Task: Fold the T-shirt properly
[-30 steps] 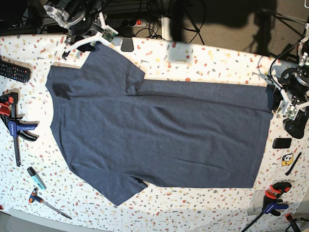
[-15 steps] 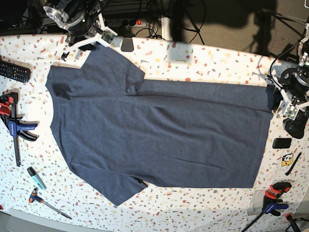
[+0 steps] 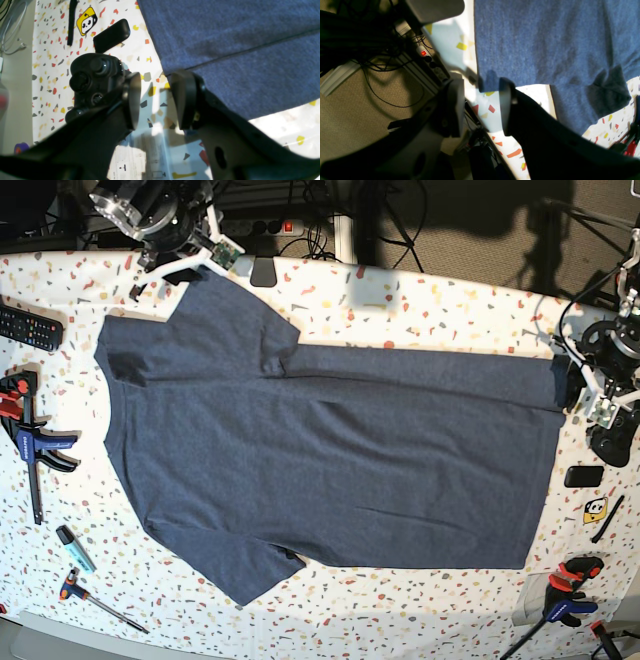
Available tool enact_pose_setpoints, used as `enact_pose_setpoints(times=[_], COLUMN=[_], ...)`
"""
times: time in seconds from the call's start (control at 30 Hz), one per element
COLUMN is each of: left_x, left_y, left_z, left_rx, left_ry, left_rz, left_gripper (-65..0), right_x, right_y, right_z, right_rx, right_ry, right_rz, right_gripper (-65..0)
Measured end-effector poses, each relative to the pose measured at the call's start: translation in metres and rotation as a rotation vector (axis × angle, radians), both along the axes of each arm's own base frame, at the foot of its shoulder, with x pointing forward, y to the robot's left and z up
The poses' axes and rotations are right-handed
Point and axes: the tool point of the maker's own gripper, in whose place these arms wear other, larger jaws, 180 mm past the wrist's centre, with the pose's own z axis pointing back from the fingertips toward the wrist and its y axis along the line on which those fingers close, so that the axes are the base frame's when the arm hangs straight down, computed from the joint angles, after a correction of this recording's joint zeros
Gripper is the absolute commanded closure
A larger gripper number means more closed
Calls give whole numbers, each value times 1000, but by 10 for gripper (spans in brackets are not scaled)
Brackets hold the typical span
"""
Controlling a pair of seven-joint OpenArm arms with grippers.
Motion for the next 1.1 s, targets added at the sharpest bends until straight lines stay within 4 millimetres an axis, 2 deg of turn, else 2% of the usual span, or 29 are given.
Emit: enact_pose_setpoints(times=[0.23, 0.4, 0.5, 0.63, 0.67, 0.83, 0.97, 1.03, 1.1], left_x=[0, 0, 0, 0, 0, 0, 0, 0, 0], left_y=[0, 0, 0, 0, 0, 0, 0, 0, 0], left_z=[0, 0, 0, 0, 0, 0, 0, 0, 0], left_rx=[1, 1, 1, 1, 1, 1, 1, 1, 1], left_ry=[0, 1, 1, 1, 1, 1, 2, 1, 1], left_rz=[0, 0, 0, 0, 0, 0, 1, 0, 0], left_gripper=[-232, -232, -232, -232, -232, -232, -232, -232, -232], right_x=[10, 11, 11, 12, 12, 37, 51, 57, 62], right_y=[-10, -9, -10, -11, -11, -20, -3, 5, 8], right_z=[-10, -10, -10, -9, -9, 10, 43, 53, 56], right_rx=[-24, -15, -16, -24, -27, -85, -42, -9, 16], right_ry=[2, 4, 4, -2, -6, -175, -274, -304, -310], right_rz=[-17, -21, -21, -18, -20, -40, -14, -7, -12], right_gripper=[-229, -222, -158, -6, 0, 0, 0, 0, 0])
